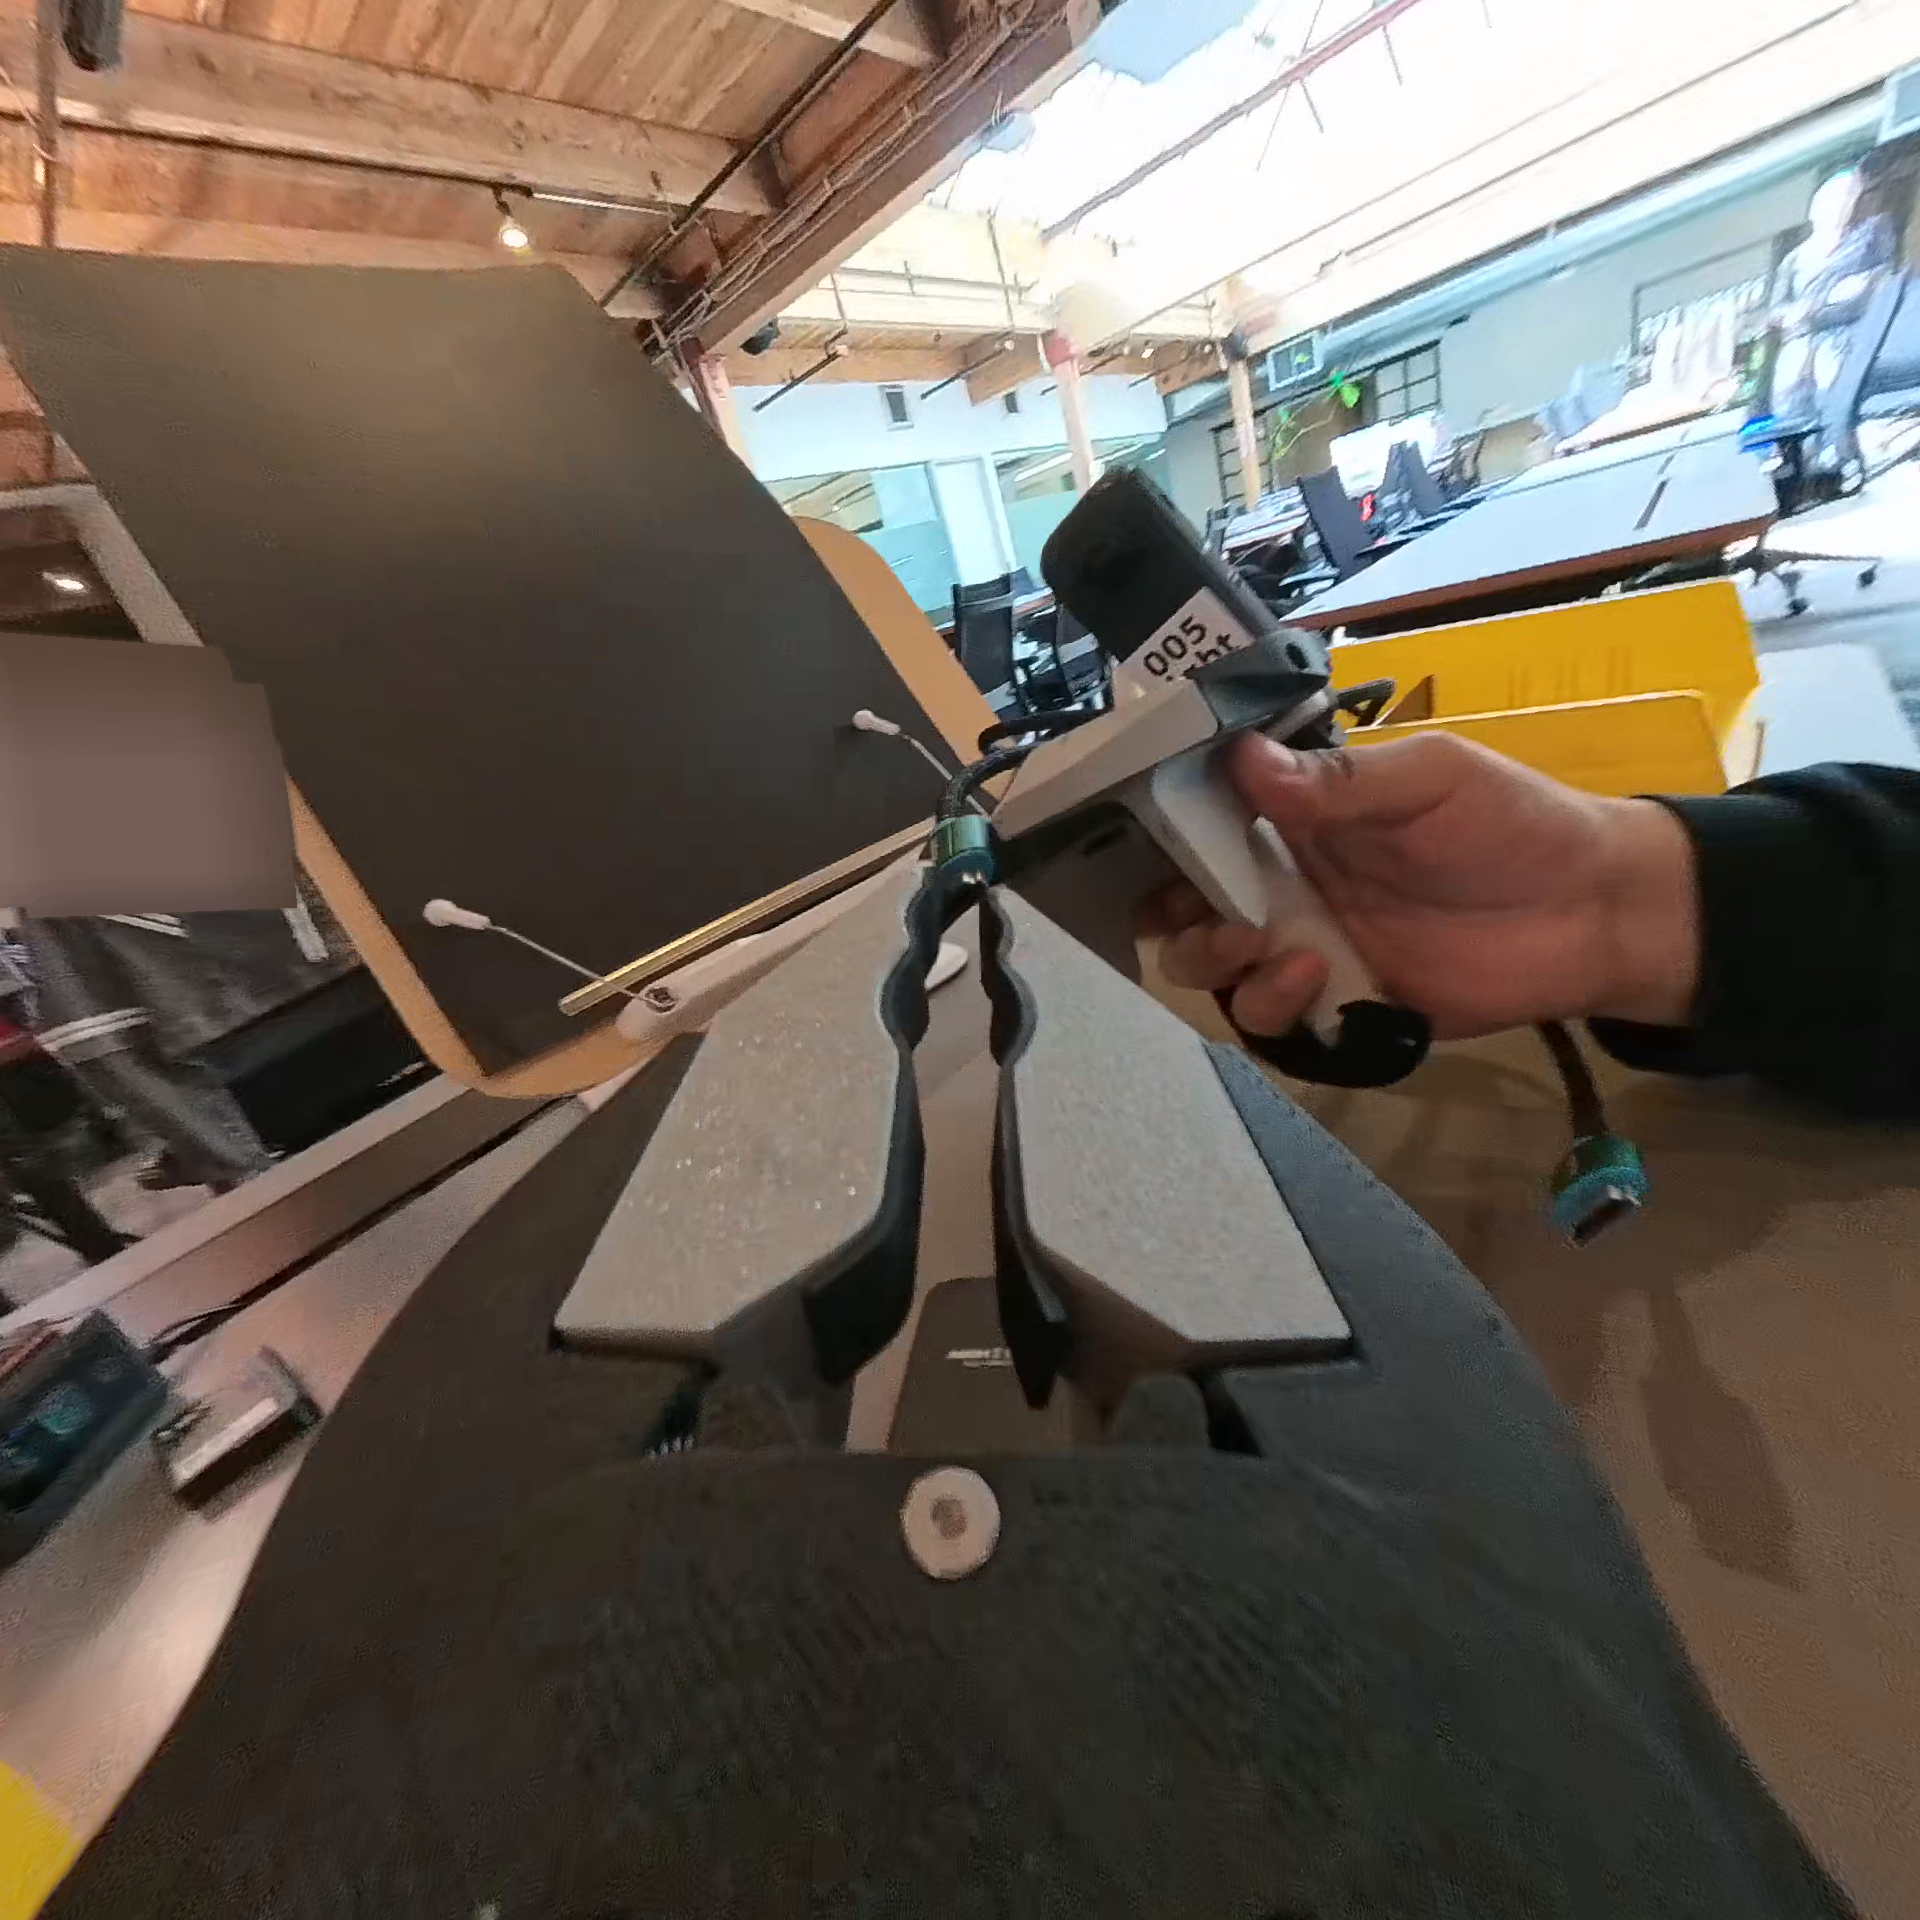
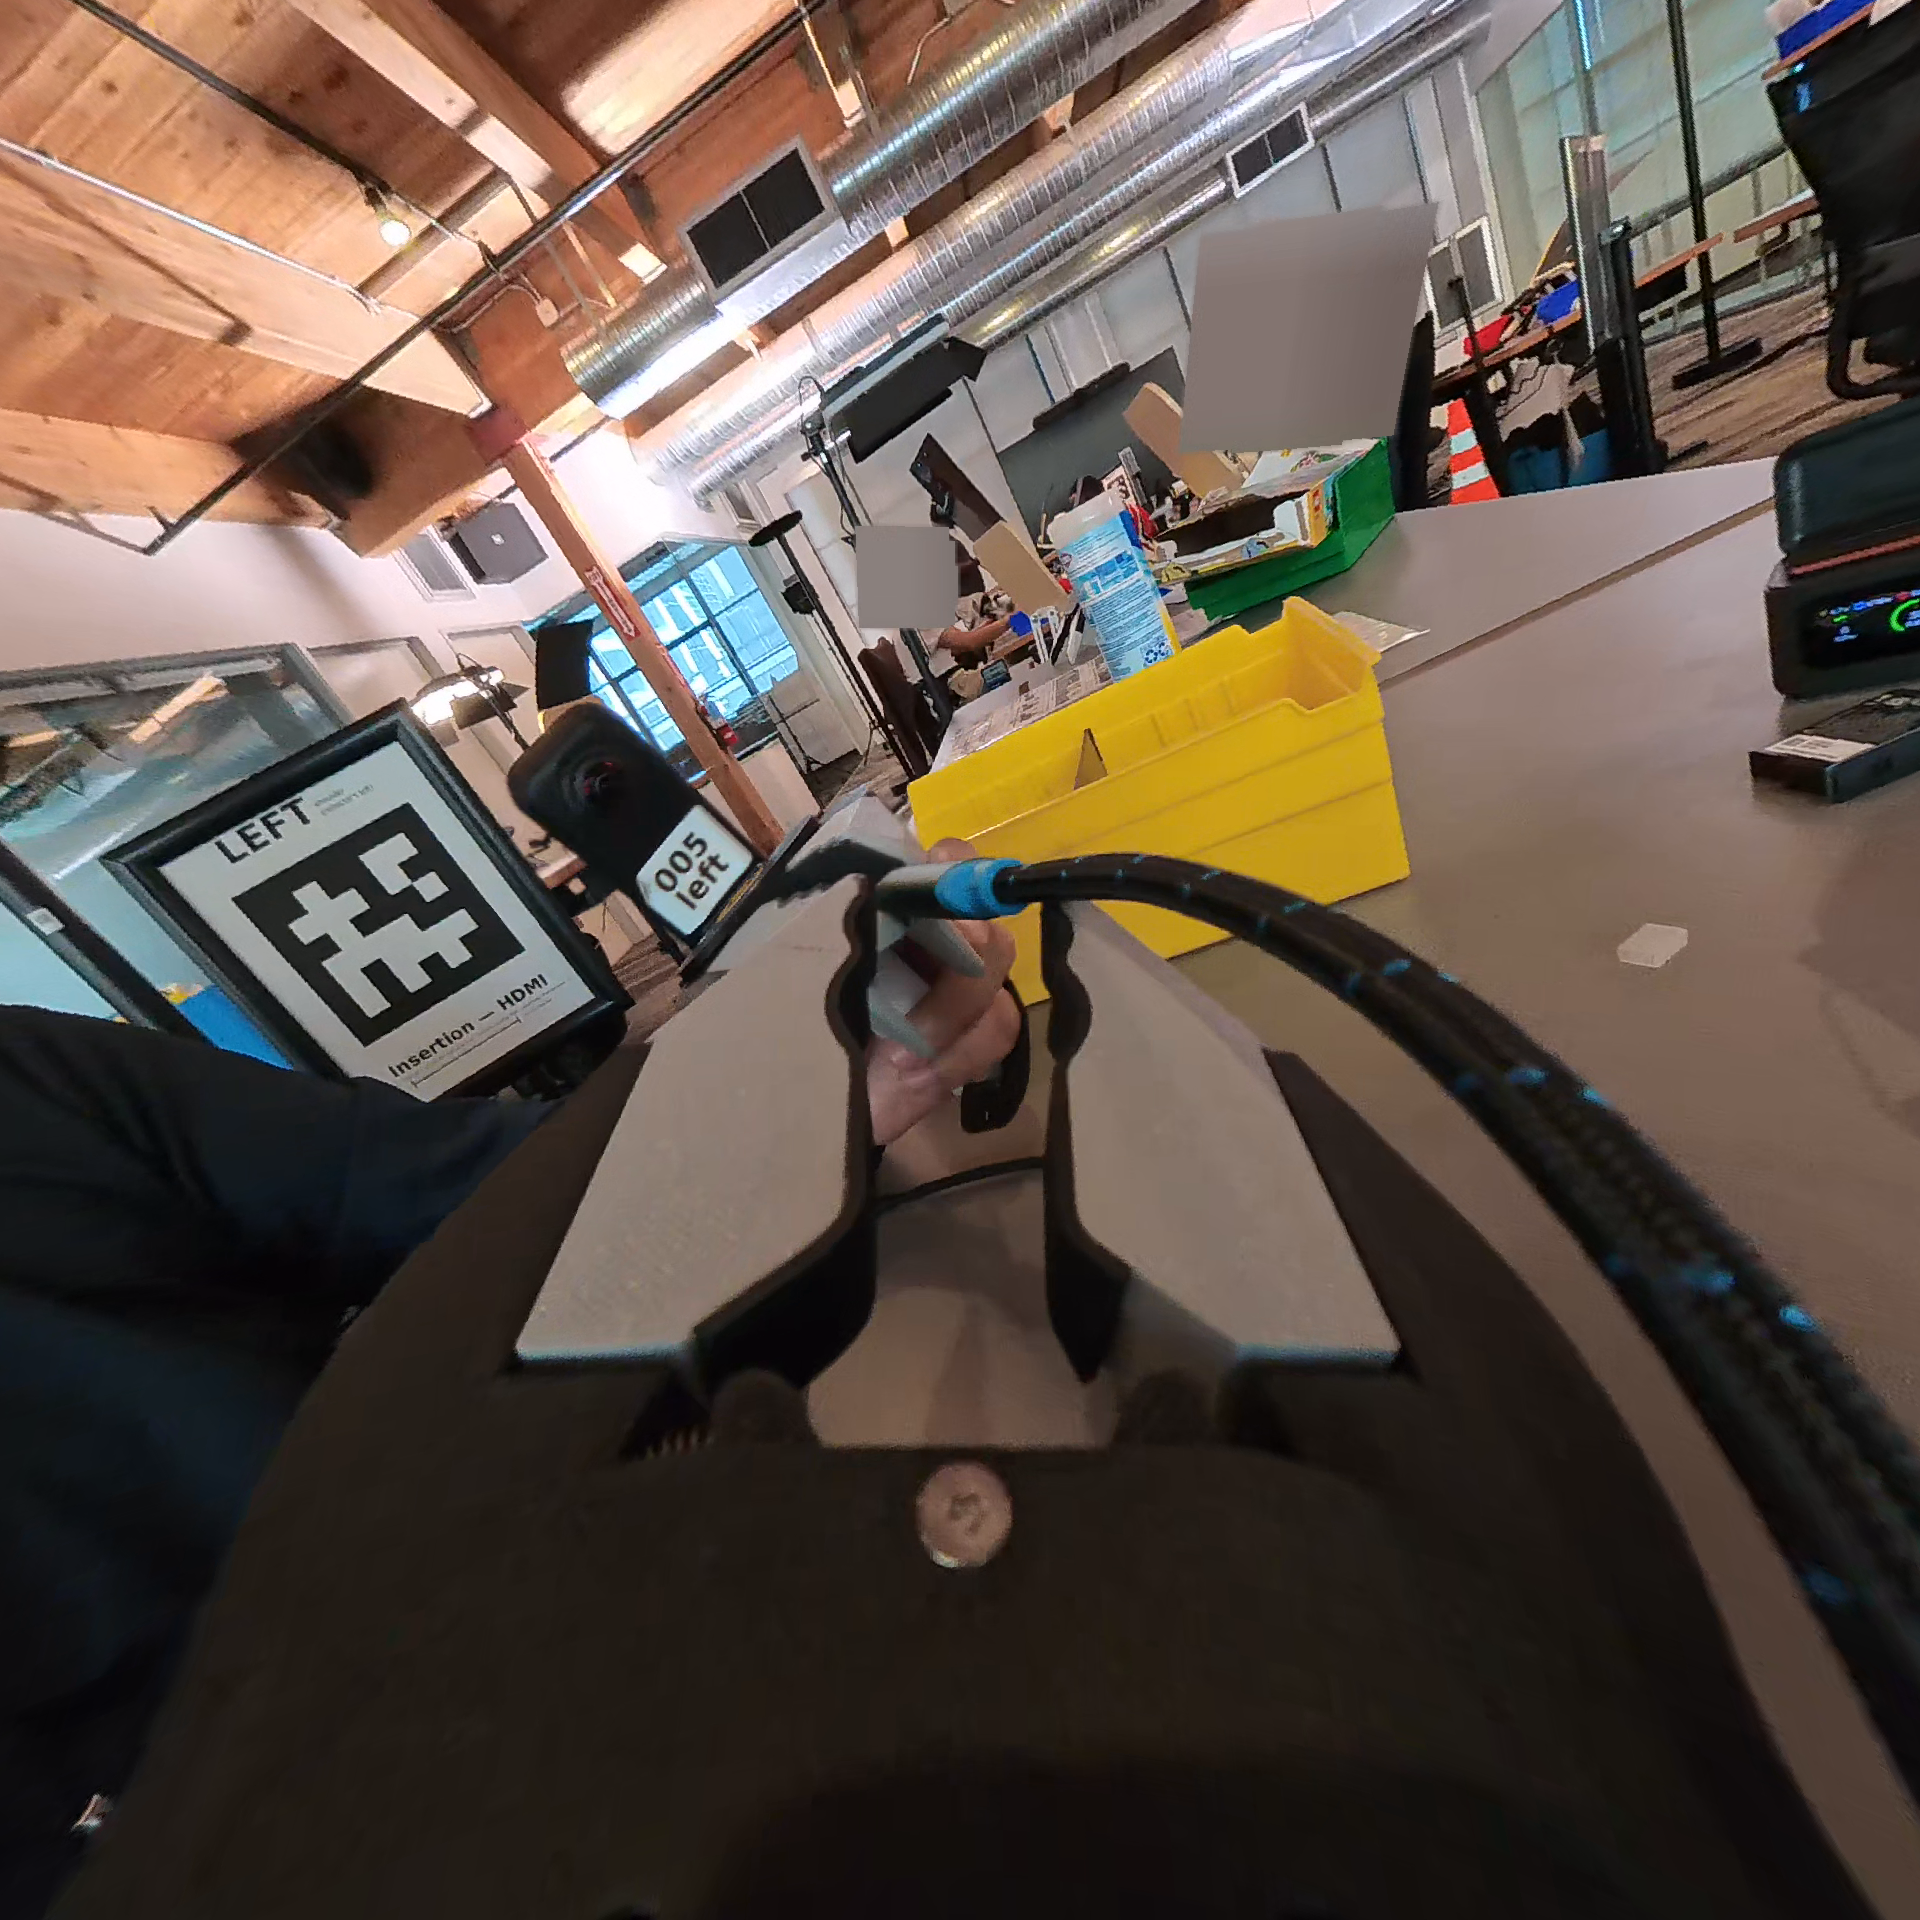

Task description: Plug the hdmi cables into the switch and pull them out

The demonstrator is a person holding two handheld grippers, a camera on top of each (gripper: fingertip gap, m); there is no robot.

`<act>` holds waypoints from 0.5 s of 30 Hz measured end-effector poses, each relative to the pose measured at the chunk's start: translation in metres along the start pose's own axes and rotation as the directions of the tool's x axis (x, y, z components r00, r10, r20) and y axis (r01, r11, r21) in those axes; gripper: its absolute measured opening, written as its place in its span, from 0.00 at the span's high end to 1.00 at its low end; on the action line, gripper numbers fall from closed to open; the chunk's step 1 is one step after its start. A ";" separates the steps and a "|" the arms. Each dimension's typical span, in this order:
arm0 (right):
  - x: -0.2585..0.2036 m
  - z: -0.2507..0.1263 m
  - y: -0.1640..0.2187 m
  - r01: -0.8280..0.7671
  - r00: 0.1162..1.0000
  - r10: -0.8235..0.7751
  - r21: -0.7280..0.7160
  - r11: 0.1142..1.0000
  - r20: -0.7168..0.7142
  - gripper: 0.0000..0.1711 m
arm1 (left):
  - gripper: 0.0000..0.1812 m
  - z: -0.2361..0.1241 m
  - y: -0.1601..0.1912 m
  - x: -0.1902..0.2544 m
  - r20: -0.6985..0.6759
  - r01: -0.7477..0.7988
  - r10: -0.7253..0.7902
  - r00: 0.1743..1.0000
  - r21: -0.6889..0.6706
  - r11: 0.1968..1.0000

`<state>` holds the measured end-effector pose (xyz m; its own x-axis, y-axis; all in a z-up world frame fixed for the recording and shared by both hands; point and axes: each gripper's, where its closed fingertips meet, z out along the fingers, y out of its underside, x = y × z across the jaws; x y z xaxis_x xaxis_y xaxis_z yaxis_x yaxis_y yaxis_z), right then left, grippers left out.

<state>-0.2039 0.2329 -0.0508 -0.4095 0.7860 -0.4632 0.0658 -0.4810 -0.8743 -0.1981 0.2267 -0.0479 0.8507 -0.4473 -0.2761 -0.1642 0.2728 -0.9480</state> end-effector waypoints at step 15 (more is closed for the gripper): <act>0.004 -0.001 -0.004 -0.161 0.983 0.153 0.078 0.984 0.107 0.90 | 0.99 0.000 0.003 0.003 -0.036 0.064 -0.064 0.997 0.020 0.998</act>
<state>-0.2048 0.2386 -0.0491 -0.4894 0.6574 -0.5730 0.0602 -0.6300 -0.7742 -0.1955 0.2263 -0.0515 0.8412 -0.4937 -0.2206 -0.0990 0.2604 -0.9604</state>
